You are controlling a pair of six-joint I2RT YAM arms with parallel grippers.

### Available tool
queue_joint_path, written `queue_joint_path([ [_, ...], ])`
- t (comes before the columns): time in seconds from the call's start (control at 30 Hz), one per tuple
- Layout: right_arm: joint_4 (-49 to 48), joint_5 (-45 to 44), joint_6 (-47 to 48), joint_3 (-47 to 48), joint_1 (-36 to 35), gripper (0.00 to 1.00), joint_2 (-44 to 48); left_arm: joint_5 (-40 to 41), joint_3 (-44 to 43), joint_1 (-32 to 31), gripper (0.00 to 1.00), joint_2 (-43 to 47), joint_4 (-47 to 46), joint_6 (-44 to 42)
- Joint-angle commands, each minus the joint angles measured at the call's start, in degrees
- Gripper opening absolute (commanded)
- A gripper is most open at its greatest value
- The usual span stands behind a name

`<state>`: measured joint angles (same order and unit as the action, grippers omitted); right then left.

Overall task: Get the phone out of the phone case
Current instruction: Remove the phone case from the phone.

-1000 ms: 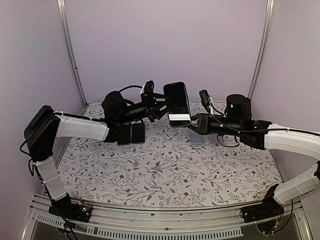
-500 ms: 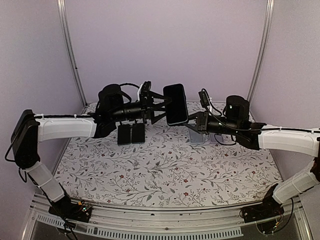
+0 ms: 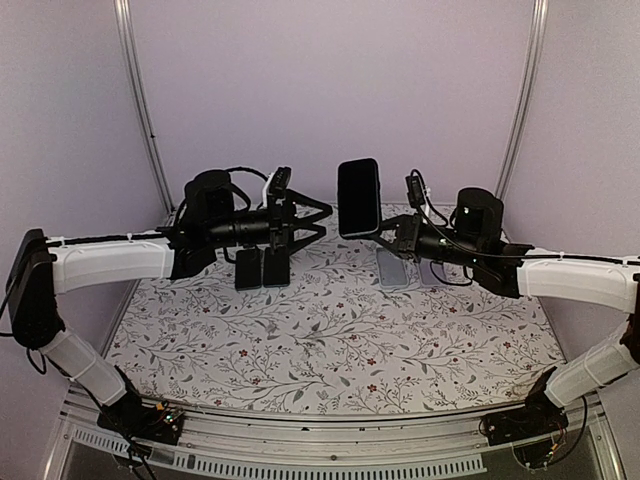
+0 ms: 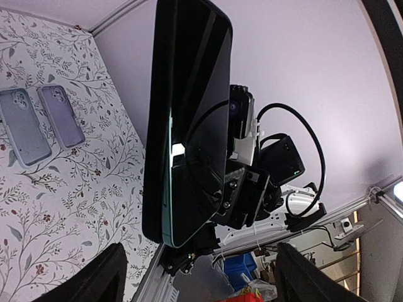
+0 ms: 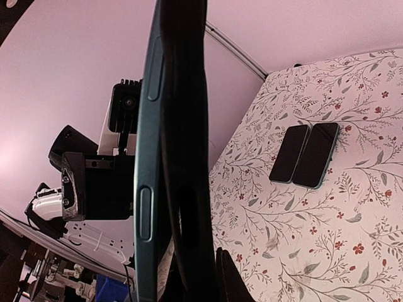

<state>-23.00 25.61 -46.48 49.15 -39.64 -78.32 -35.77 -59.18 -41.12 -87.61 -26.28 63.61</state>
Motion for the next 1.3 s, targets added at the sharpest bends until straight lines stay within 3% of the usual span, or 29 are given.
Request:
queue_joint_path([
  [0.0,-8.0,-1.2,0.4,1.4,0.9,0.00,-0.7,-3.4,0.7,0.3,0.82,1.0,-3.1,0.4],
  [0.13,-10.0,-1.1,0.6,2.3,1.0,0.00,-1.8,-5.8,1.6,0.0,0.82,0.7,-8.3,3.6],
  [0.67,-16.7,0.6,-0.8,4.4,1.1,0.00,-4.6,-6.2,-1.6,-3.5,0.82,-3.0,-10.9,4.7],
  [1.07,-21.4,4.0,-3.6,4.2,1.0,0.00,-6.5,-2.6,-2.3,-4.1,0.81,-4.7,-19.4,8.6],
  [1.27,-22.3,4.0,-3.8,4.0,0.9,0.00,-6.4,-1.7,-3.5,-4.2,0.81,-6.1,-18.1,9.3],
])
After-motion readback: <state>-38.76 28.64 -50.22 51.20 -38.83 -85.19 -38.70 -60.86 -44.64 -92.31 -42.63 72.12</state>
